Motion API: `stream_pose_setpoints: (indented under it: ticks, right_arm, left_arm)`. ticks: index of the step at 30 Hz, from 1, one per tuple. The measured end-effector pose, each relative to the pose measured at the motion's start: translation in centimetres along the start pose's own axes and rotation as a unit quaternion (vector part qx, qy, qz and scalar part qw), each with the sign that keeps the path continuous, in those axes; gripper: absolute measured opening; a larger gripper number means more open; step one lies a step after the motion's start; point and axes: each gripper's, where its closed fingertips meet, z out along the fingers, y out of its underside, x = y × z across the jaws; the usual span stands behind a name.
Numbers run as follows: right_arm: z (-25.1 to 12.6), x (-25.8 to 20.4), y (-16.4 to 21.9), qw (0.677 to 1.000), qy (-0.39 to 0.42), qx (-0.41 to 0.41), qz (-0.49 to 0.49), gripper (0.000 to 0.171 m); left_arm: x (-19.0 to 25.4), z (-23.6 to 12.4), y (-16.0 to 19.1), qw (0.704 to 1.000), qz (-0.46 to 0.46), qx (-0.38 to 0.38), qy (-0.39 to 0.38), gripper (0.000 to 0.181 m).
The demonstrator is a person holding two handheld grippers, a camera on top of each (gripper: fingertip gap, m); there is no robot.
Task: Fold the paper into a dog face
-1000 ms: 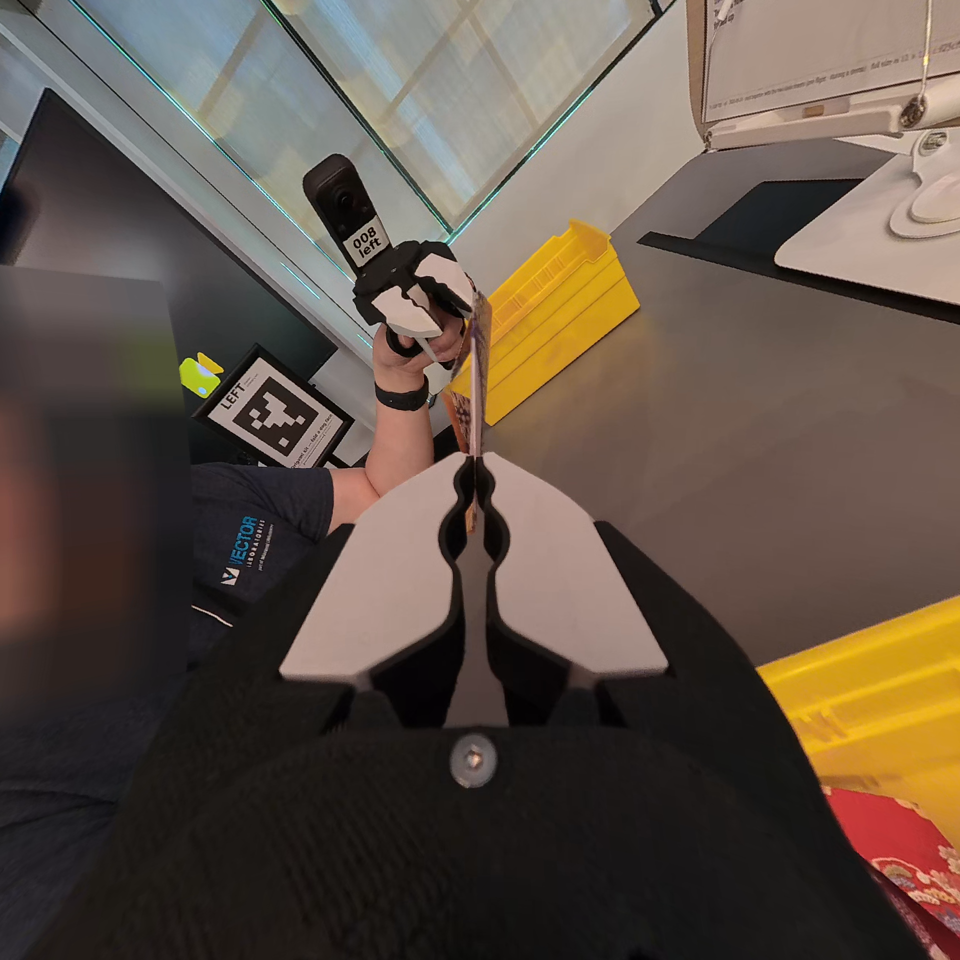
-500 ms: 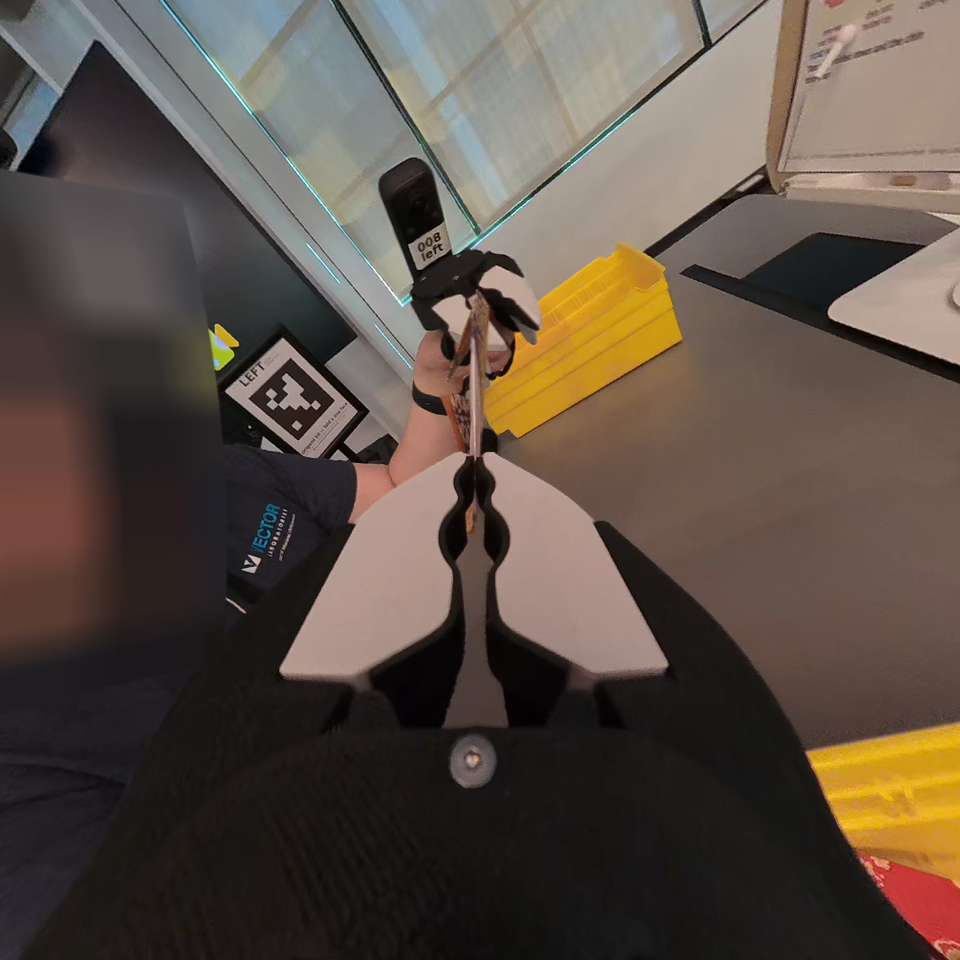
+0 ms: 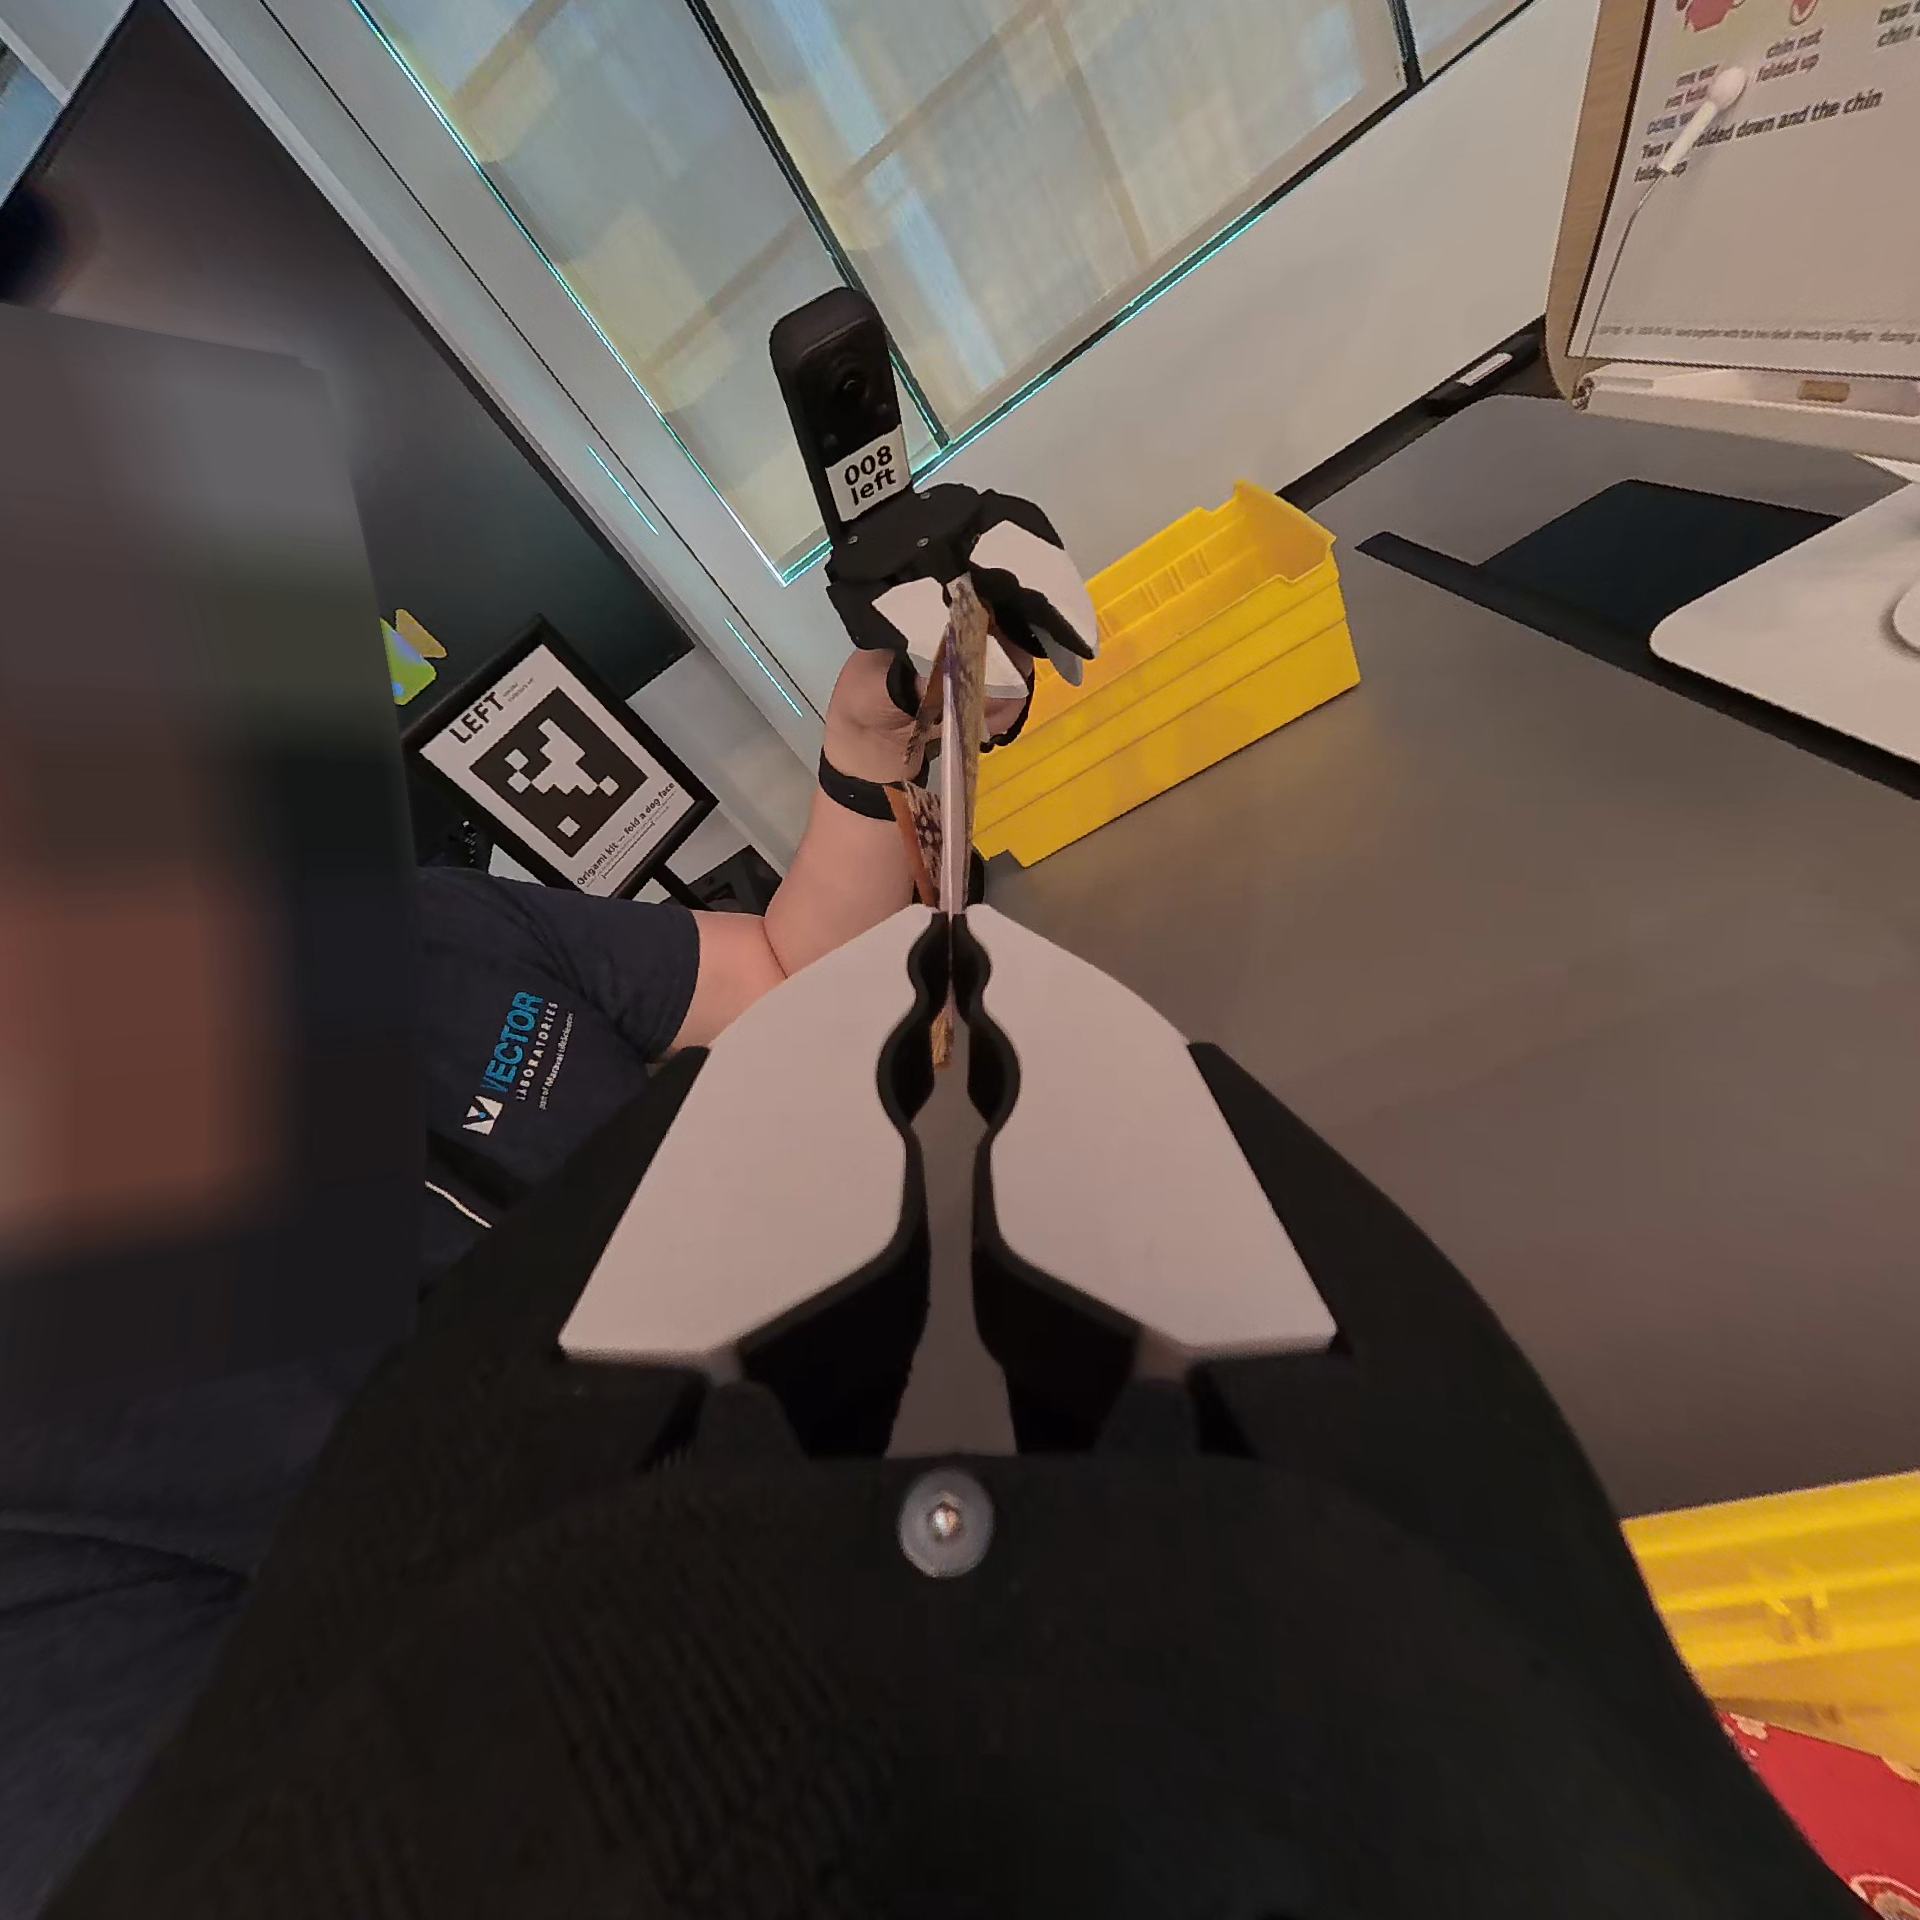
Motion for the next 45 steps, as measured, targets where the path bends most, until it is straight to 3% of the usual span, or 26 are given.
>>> stream_pose_setpoints:
  ticks: [45]
  right_arm:
    - [-1.9, -1.0, -0.3, 1.000, 0.014, 0.018, -0.002, 0.001]
  left_arm:
    - [0.6, -0.2, -0.3, 1.000, 0.004, 0.005, 0.006, 0.024]
